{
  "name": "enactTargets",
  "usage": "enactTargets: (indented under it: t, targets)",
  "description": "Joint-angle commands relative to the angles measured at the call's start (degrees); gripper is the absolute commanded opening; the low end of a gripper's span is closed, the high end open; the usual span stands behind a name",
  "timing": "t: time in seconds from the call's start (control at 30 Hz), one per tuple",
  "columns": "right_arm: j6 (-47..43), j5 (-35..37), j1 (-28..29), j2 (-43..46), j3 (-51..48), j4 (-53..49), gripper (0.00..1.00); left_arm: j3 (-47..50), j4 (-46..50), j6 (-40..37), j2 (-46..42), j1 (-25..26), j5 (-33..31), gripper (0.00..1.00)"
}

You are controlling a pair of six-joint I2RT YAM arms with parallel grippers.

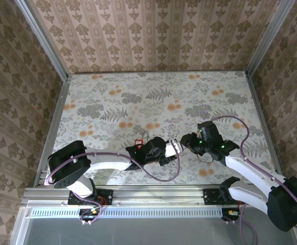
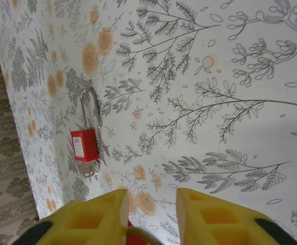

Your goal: Unlock with the key

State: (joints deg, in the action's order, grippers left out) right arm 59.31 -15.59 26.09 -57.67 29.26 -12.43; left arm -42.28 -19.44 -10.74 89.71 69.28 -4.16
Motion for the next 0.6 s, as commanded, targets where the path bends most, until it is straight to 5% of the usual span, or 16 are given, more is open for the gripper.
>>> enactTargets:
  t: [0.0, 0.2, 0.57]
  targets:
    - [0.5, -2.1, 0.5, 1.3, -1.7, -0.5, 0.35, 0.1, -1.0, 0.7, -1.0, -0.7, -0.3, 0.09]
    - [0.5, -2.1, 0.7, 3.5, -3.9, 1.3, 0.37, 0.4, -1.2, 2.1, -1.2, -1.8, 2.2, 0.09]
    - [0.7, -0.9, 0.6, 3.4, -4.3, 1.6, 0.13, 0.6, -1.5, 3.0, -1.6, -2.5, 4.9, 0.09]
